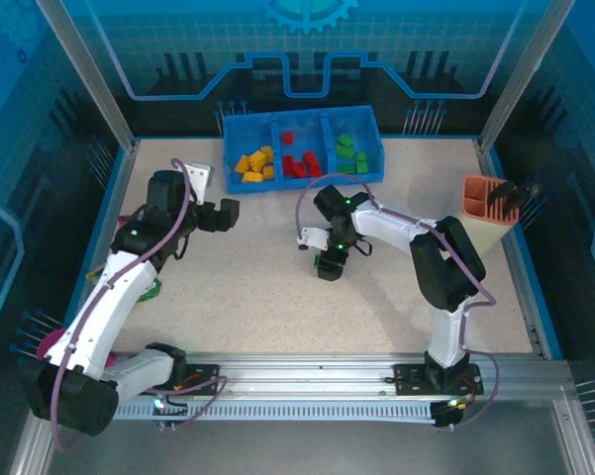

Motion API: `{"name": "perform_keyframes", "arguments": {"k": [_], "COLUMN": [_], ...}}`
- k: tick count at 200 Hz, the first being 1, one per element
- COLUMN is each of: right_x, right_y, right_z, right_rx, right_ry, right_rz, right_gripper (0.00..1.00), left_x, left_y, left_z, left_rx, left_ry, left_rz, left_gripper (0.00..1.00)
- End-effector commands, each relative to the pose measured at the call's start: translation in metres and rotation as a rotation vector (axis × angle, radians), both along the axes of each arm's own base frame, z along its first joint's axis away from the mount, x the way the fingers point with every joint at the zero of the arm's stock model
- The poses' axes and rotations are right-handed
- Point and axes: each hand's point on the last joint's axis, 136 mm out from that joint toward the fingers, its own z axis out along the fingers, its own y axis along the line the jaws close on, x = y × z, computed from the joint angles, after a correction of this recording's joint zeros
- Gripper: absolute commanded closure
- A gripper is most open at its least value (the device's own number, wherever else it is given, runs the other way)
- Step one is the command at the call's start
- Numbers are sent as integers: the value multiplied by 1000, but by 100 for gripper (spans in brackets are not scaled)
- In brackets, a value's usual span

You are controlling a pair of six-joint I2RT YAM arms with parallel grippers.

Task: Sort the legos into containers by color
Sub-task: Pick up the lego from the center of the table.

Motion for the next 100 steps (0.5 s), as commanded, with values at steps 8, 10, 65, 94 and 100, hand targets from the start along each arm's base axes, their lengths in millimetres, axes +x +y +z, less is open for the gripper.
{"name": "perform_keyframes", "arguments": {"k": [8, 10, 65, 94, 100], "right_x": [3, 3, -2, 3, 4], "right_y": [6, 6, 1, -1, -2], "right_z": [-9, -9, -28, -32, -33], "right_rx": [-15, -16, -67, -92, -98], "right_ry": [-8, -6, 7, -13, -17], "right_rz": [30, 30, 19, -6, -12], "right_gripper": [22, 23, 37, 57, 64], "left_x": [-3, -3, -2, -2, -2], "left_y": [1, 1, 2, 2, 2], "left_z": [1, 0, -2, -2, -3], "left_rx": [-13, -12, -7, -7, -6], "left_ry": [-9, -8, -4, -4, -2], "left_rz": [-1, -1, 0, 0, 1], "left_gripper": [1, 1, 1, 1, 1]}}
